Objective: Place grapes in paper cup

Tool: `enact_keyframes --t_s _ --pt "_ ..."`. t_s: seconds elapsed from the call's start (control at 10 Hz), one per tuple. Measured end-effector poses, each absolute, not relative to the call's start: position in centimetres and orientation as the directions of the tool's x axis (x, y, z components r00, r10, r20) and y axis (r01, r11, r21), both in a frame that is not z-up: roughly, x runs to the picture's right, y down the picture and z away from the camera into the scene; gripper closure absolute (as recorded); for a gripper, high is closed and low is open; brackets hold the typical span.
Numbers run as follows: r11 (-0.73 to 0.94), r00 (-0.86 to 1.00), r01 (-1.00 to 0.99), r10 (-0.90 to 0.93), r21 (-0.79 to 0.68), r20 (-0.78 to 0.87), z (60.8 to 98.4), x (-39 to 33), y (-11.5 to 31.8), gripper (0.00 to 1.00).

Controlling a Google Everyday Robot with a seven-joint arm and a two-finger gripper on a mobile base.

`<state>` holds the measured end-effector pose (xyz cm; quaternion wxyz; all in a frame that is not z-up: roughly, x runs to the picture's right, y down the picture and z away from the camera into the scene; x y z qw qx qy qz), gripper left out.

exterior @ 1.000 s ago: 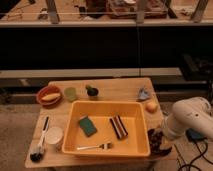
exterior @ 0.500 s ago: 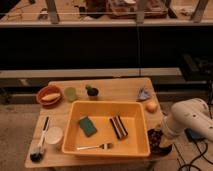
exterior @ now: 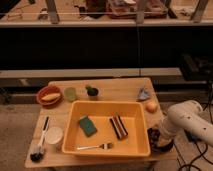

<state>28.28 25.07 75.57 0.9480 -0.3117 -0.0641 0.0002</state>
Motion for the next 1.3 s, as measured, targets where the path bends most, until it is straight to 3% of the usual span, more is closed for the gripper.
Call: enact_keyframes --t_s 0.6,0.9,1.1,1.3 --pt "0.819 0.991 0.041 0.038 -0.573 0.126 76.8 28.4 26.2 0.46" --pt "0.814 0.992 0.045 0.031 -0.579 0.120 77.1 28.0 26.5 0.71" --pt "0.810 0.993 0.030 0.041 -0.586 0.108 77.0 27.9 26.6 0.92" --pt "0.807 0.994 0.007 0.056 -0.590 0.089 76.4 28.1 26.3 1.00"
